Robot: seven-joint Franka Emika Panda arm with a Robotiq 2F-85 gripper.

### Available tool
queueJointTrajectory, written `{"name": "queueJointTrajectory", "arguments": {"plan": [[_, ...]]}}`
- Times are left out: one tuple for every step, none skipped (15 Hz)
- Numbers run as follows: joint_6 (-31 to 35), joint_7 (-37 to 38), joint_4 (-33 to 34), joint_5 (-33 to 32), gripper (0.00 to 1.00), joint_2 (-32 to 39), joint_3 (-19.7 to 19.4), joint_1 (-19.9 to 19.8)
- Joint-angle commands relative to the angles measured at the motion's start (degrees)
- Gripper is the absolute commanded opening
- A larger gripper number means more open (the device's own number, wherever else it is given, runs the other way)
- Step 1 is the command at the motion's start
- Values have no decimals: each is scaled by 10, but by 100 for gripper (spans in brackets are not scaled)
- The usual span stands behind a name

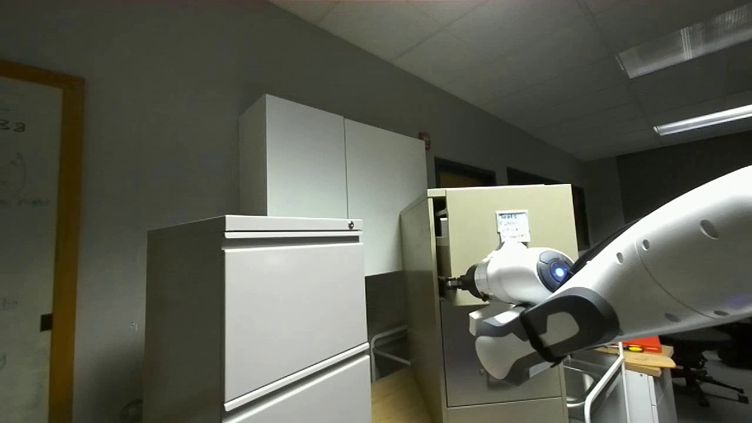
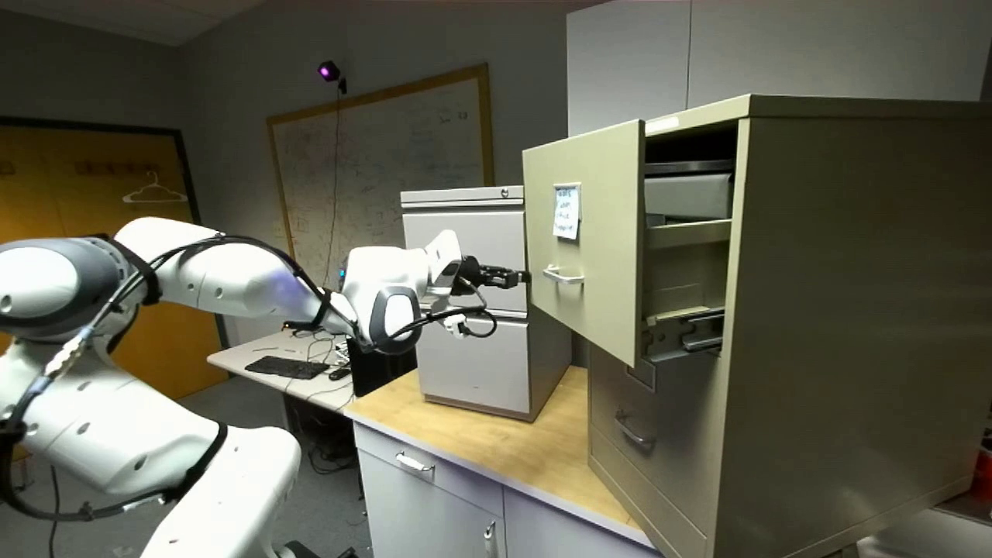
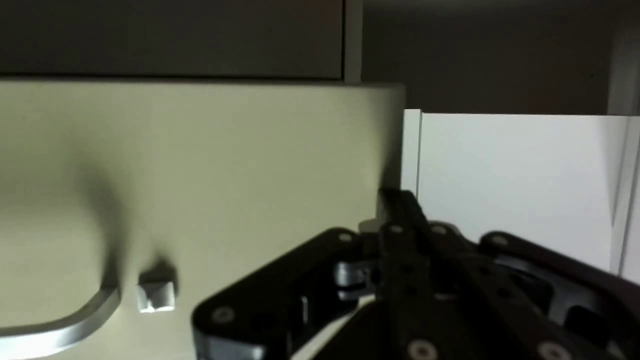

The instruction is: Close the top drawer on the right

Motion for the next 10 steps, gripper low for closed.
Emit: {"name": "queueJointTrajectory", "arguments": {"plan": [[-1, -34, 95, 36, 0, 90, 61, -59], [-3, -36, 111, 42, 0, 100, 78, -77], [-6, -36, 131, 45, 0, 112, 102, -102], [-8, -38, 152, 46, 0, 127, 123, -126], [-6, -16, 172, 18, 0, 146, 147, -161], [-5, -18, 188, 17, 0, 160, 172, -188], [-8, -20, 200, 14, 0, 174, 195, -210], [-11, -21, 215, 11, 0, 184, 219, -232], [-17, -22, 232, 9, 0, 197, 249, -259], [-18, -21, 245, 9, 0, 203, 275, -284]]}}
